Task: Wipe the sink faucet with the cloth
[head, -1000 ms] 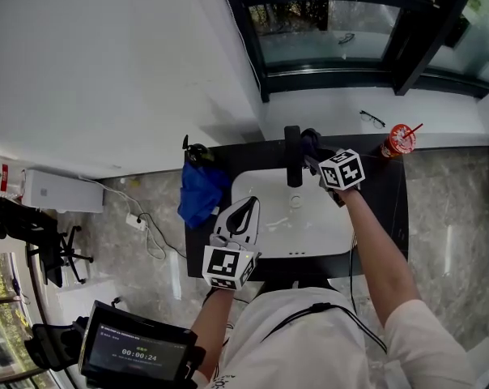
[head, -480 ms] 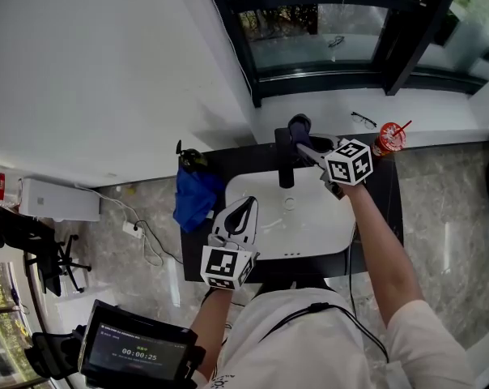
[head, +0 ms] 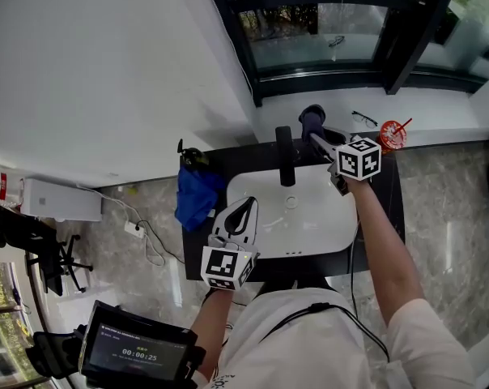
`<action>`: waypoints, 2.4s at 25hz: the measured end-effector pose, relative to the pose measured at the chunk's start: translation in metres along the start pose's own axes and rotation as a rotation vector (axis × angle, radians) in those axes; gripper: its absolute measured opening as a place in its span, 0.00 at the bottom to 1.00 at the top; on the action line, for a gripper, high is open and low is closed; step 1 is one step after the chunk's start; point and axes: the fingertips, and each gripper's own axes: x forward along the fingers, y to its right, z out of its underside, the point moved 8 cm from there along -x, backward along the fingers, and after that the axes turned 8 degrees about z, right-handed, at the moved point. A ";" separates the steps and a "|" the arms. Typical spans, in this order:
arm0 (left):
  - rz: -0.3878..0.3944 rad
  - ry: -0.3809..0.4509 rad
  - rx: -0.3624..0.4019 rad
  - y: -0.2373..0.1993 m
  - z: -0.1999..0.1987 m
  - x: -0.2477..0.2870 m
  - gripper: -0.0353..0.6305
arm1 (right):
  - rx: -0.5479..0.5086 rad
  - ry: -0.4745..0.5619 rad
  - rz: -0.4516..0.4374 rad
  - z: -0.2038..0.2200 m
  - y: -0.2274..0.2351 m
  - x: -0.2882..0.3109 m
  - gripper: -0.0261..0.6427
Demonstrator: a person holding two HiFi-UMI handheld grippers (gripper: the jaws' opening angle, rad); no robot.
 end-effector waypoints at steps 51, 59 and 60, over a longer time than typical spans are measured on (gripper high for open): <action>0.010 0.013 -0.008 0.004 -0.002 0.001 0.04 | -0.012 0.085 -0.166 -0.021 -0.038 -0.014 0.20; 0.000 0.004 -0.007 0.002 0.000 -0.002 0.04 | -0.049 0.029 -0.015 -0.011 -0.013 -0.010 0.20; -0.004 0.004 -0.011 0.001 0.001 -0.002 0.04 | -0.053 0.006 0.006 -0.004 -0.010 -0.008 0.20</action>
